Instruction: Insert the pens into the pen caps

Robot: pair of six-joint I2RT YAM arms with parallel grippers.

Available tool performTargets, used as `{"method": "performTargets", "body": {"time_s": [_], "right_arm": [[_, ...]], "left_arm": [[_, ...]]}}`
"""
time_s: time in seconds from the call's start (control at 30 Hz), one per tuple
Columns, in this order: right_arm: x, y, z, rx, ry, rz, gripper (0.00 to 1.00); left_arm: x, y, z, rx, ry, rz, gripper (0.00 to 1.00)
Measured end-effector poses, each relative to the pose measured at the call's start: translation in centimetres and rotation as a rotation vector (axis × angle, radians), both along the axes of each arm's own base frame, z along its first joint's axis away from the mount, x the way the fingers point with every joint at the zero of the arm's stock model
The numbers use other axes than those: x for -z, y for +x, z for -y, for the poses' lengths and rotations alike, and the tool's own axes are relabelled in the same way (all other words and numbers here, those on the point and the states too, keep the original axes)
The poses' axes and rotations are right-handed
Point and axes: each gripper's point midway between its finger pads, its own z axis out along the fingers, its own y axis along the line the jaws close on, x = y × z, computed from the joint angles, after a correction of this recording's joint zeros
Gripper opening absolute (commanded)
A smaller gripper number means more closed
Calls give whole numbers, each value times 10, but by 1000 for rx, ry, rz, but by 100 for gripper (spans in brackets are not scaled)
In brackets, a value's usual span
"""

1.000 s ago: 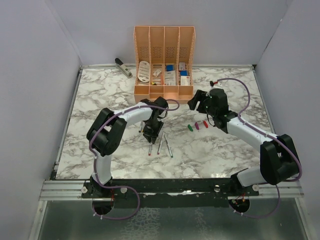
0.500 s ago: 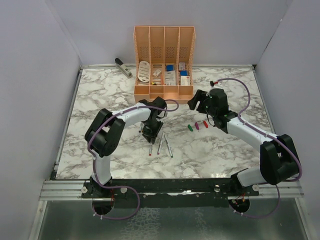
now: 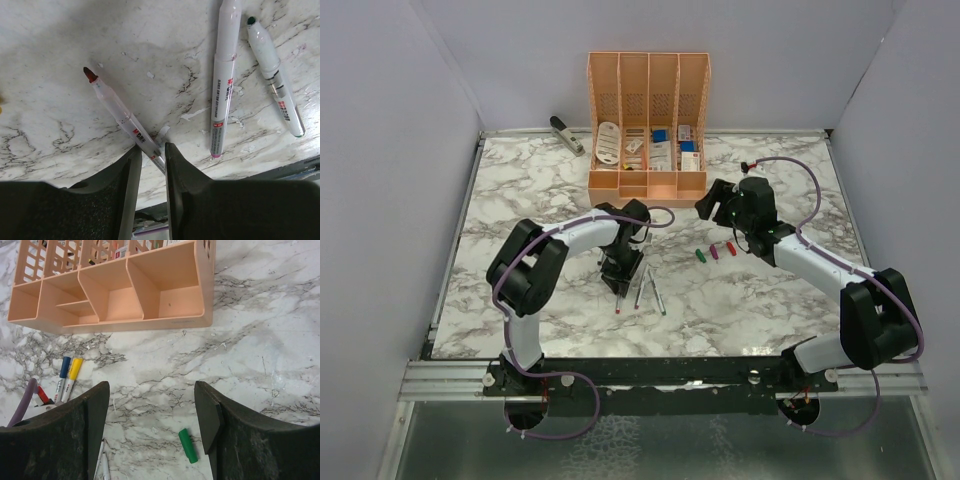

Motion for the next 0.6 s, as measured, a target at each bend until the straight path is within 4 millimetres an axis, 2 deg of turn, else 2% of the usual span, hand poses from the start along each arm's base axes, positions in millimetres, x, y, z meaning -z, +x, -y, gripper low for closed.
{"method": "performTargets", "body": {"time_s": [0.47,0.6], "right_arm": [[2,-1,0,0,-3,-7,69],[3,-2,1,0,-6,-14,69]], "left_arm": [[1,-2,1,4,41,-63,29],[1,-1,1,6,52,-78,25]]}}
